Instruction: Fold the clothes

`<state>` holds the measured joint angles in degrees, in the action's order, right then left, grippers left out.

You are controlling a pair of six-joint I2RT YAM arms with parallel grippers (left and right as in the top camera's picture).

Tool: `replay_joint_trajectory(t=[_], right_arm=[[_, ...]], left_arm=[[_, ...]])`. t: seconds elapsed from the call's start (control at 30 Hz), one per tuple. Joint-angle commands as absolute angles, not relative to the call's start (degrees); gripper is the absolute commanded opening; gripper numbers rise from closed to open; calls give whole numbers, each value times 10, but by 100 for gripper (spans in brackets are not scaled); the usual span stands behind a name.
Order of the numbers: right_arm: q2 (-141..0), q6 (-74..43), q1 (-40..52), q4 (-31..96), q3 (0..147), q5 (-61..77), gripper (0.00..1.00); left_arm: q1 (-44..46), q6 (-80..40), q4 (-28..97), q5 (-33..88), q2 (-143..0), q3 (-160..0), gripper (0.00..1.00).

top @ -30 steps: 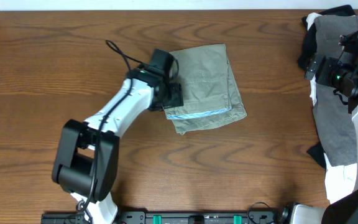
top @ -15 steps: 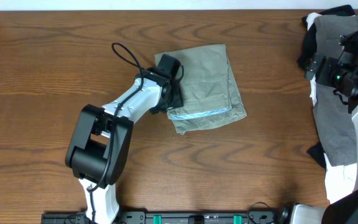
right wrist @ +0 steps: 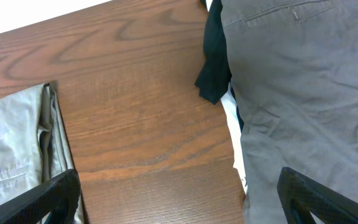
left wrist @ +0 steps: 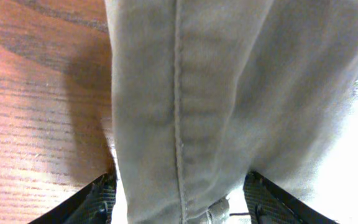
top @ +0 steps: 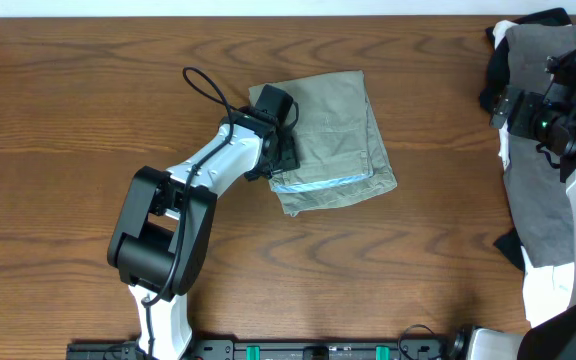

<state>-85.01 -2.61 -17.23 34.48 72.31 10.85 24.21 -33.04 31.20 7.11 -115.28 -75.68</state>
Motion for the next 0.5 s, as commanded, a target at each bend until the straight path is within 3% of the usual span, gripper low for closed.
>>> replay_joint_trajectory(t=[0.0,0.47], right_arm=[[-853,-32,-173,343,720,108,99],[-853,-32,-173,343,720,108,99]], left_arm=[[246,-333,319,68,-1140,-753,70],[283,-333,335,14,-1155,-752,74]])
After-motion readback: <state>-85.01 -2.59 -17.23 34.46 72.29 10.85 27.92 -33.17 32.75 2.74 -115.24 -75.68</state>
